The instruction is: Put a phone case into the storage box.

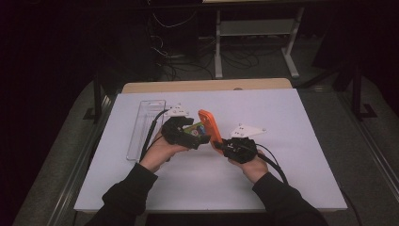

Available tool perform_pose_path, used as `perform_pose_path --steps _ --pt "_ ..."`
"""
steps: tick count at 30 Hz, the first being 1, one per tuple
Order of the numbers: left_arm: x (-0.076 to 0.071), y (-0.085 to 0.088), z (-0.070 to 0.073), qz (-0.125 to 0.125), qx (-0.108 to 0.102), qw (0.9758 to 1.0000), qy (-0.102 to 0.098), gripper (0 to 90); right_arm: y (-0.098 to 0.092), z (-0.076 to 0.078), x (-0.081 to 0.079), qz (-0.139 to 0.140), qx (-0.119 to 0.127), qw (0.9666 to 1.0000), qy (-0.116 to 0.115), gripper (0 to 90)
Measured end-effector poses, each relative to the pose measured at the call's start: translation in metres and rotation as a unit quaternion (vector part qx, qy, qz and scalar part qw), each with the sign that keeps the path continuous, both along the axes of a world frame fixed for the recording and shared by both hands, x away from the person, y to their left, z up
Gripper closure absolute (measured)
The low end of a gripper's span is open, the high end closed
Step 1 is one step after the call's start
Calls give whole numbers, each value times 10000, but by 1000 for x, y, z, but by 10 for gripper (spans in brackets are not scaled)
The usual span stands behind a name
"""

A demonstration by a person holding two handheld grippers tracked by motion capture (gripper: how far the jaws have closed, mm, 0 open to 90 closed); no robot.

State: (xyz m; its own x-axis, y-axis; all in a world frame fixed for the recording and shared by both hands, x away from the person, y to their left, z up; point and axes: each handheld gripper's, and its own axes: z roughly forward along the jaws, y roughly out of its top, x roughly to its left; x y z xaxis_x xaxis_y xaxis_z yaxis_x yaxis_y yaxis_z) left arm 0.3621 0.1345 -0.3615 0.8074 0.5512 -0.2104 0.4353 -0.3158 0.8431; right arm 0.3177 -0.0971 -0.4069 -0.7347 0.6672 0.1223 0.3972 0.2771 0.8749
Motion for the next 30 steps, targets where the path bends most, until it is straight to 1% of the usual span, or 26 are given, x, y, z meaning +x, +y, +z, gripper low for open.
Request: perform_pose_path --steps 1,2,3,5,6,8,13,14,18,19,21,22,26,27,28,30 --pt "0 -1 0 49 -65 10000 7 0 1 0 -1 11 -8 10000 5 785" --pt "1 -1 0 53 -48 10000 -47 0 1 0 -1 11 -8 10000 5 785" --pt "2 -1 0 71 -53 10000 -45 0 1 0 -1 12 7 10000 6 785" --pt "5 -2 0 128 -153 9998 -21 0 3 1 -2 53 16 10000 -16 784" --pt "5 -2 0 128 -153 9998 -21 0 4 1 -2 66 -1 10000 -22 784" --pt "6 -4 -1 148 -237 9996 -18 0 5 1 -3 84 37 10000 -10 785" --pt "7 -5 -1 120 -250 9996 -24 0 8 1 -4 132 45 9999 -30 785" --pt "7 -6 -2 137 -295 9995 -11 0 9 1 -5 135 75 9999 -58 785" --pt "7 -8 -4 93 -282 9996 -32 0 13 2 -8 200 130 9997 -43 785" --pt "7 -9 -4 66 -266 9996 -36 0 13 2 -8 200 130 9997 -43 785" --pt "7 -10 -5 41 -245 9997 -29 0 15 2 -9 286 96 9995 -96 785" --pt "7 -10 -5 19 -249 9997 -55 0 15 2 -9 299 89 9995 -103 785" --pt "7 -10 -5 45 -257 9997 -29 0 16 2 -10 294 96 9995 -56 785" --pt "7 -9 -5 62 -234 9997 -57 18 16 2 -10 305 89 9995 -59 785" --pt "7 -9 -4 68 -222 9997 -69 18 16 2 -10 305 89 9995 -59 785" --pt "7 -9 -4 74 -249 9996 -78 37 16 2 -10 308 83 9995 -55 785"
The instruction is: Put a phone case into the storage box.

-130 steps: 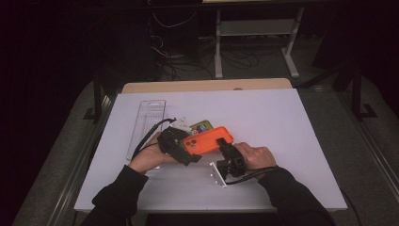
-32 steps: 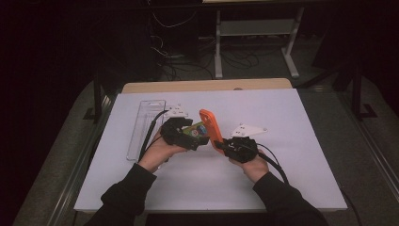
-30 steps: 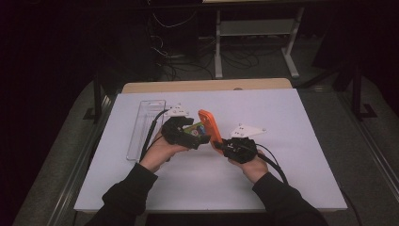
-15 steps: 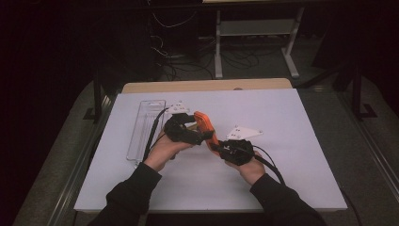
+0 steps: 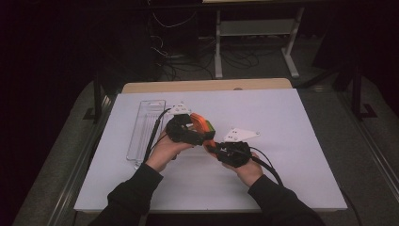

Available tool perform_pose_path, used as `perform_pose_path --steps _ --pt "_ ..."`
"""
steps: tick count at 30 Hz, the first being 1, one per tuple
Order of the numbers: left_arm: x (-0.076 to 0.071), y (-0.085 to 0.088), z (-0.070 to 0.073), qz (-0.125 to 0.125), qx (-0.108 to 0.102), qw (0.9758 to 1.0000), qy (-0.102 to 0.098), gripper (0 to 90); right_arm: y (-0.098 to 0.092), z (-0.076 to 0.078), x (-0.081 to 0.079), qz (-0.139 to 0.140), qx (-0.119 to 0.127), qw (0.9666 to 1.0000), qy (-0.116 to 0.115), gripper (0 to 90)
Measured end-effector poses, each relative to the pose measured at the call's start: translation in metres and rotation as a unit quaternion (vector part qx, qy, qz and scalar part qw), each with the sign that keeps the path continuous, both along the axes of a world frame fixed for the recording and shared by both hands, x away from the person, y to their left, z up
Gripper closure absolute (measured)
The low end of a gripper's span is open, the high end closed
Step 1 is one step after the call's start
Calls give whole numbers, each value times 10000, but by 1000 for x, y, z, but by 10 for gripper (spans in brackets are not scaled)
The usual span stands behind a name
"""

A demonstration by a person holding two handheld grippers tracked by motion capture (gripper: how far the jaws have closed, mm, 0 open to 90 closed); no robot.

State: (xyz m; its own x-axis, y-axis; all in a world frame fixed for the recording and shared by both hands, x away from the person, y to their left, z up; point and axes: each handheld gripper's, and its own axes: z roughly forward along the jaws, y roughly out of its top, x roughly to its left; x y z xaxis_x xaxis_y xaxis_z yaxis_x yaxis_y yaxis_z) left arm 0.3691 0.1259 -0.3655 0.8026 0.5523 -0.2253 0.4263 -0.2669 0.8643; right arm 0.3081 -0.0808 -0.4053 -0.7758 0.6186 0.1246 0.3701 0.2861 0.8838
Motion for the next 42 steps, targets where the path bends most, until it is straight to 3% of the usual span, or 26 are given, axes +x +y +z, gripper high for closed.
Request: perform_pose_path --steps 12,20,28,30,31,37,38,39,42 --pt "0 1 0 -29 63 10000 -47 68 2 -1 0 17 -83 10000 -30 785" --pt "0 2 1 -89 -48 9999 59 112 3 -3 0 51 -163 9998 -27 785" --pt "-1 2 1 -66 -61 10000 17 130 3 -3 0 88 -193 9998 25 762" --pt "-1 2 2 -31 -66 10000 -12 134 3 -4 1 132 -218 9997 26 640" --pt "-1 4 3 -32 -43 10000 2 134 3 -4 1 132 -218 9997 26 640" --pt "0 8 4 51 -78 9999 -65 137 -5 -2 4 121 -322 9993 177 413" --pt "0 8 5 70 -72 9999 -72 137 -5 -2 4 121 -322 9993 177 413" --pt "0 9 5 80 -40 9999 -110 137 -10 -2 5 151 -405 9987 265 352" --pt "0 10 6 87 -25 9999 -118 137 -20 -5 4 133 -591 9975 371 285"
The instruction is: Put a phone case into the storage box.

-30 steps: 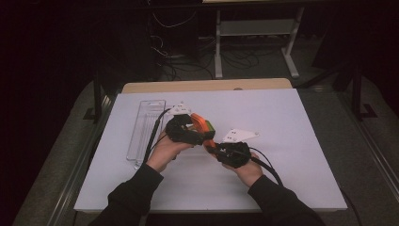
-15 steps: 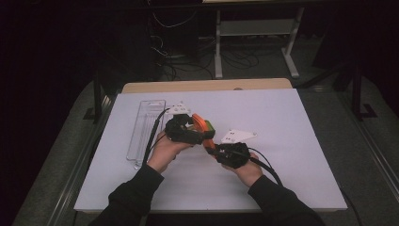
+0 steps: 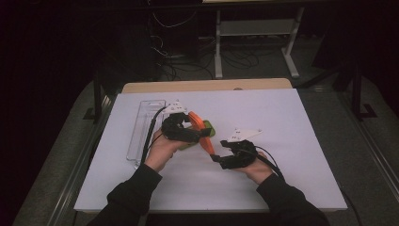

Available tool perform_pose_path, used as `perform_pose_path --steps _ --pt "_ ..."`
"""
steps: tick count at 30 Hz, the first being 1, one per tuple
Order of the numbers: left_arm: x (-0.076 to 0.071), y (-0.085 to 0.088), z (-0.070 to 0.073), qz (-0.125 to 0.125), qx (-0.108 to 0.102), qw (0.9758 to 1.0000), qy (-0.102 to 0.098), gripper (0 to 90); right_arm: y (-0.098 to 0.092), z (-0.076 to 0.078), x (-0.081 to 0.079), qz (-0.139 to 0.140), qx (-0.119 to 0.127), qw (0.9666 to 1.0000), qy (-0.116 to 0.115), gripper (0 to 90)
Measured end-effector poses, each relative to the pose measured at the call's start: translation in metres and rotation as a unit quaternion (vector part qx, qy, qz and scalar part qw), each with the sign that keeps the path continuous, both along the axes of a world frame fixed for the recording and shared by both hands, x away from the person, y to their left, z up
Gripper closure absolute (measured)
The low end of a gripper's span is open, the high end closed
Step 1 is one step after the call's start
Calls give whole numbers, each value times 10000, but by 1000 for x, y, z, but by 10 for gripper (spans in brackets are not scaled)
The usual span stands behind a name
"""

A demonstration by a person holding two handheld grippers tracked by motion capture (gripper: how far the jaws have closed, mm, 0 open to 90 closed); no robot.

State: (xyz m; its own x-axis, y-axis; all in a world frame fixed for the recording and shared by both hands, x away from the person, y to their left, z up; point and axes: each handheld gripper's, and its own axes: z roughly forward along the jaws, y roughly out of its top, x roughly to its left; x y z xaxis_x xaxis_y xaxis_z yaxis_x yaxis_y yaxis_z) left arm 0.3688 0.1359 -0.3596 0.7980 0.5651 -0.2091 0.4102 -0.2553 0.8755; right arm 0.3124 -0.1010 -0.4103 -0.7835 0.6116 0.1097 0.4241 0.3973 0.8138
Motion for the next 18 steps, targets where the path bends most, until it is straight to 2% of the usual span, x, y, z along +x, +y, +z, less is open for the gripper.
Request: perform_pose_path --steps 4,5,10,11,18 --pt "0 1 2 6 69 10000 -50 137 -12 -2 0 -68 -116 9998 128 214" --pt "0 1 2 23 61 10000 -42 137 -20 -3 -3 -160 -143 9997 102 160" --pt "1 4 4 33 71 9999 -68 137 -36 -6 -8 -402 -172 9990 -105 115" --pt "1 4 5 39 90 9999 -59 137 -44 -7 -10 -480 -121 9987 -119 82" --pt "1 8 7 73 103 9999 -90 137 -62 -13 -20 -676 -86 9975 -161 23"
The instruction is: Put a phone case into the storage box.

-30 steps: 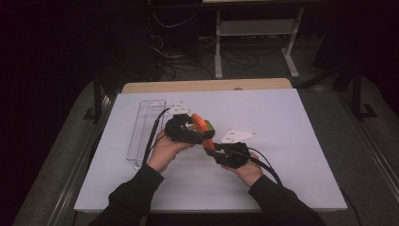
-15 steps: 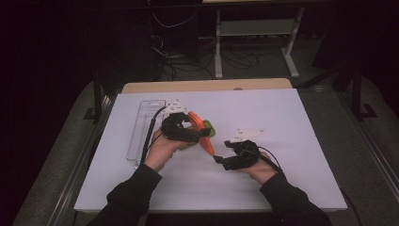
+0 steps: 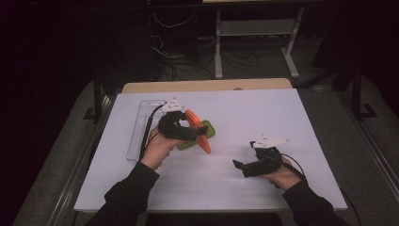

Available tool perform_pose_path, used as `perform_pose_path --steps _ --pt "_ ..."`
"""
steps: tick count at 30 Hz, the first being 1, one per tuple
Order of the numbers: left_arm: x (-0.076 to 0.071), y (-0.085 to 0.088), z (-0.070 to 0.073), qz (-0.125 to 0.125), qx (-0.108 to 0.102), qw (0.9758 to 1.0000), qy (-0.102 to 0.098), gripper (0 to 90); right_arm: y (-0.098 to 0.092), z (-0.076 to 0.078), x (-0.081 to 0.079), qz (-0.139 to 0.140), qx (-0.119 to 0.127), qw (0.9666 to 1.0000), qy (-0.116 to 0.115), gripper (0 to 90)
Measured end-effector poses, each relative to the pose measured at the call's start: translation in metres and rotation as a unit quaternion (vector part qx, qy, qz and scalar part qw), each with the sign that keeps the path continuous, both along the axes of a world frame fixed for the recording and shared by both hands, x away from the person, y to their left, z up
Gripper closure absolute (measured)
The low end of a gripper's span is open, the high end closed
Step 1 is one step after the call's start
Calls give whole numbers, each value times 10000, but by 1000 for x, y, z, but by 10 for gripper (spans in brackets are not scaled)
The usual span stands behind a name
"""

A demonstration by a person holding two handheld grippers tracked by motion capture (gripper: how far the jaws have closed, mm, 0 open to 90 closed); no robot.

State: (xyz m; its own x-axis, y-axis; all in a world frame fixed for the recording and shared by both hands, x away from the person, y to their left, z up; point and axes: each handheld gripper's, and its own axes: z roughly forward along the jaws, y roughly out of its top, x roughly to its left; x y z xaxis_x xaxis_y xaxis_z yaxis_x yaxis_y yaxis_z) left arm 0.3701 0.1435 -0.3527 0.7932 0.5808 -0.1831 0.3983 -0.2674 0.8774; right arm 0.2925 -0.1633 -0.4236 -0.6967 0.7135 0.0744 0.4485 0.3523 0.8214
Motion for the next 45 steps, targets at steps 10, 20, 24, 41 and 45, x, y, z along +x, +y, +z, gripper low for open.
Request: perform_pose_path --steps 10,20,24,41,45 --pt "2 6 7 -8 88 9999 -65 137 -15 -14 -12 -136 -302 9994 93 5" --pt "15 19 27 196 116 9995 -238 138 -19 -18 -15 -190 -375 9990 157 5" --pt "26 27 36 385 146 9987 -311 138 -20 -19 -14 -124 -420 9990 123 5" --pt "74 81 71 1581 545 9835 -684 139 -18 -18 -15 -152 -370 9991 153 5" --pt "84 93 72 1935 630 9768 -673 139 -18 -18 -15 -153 -369 9991 153 5"
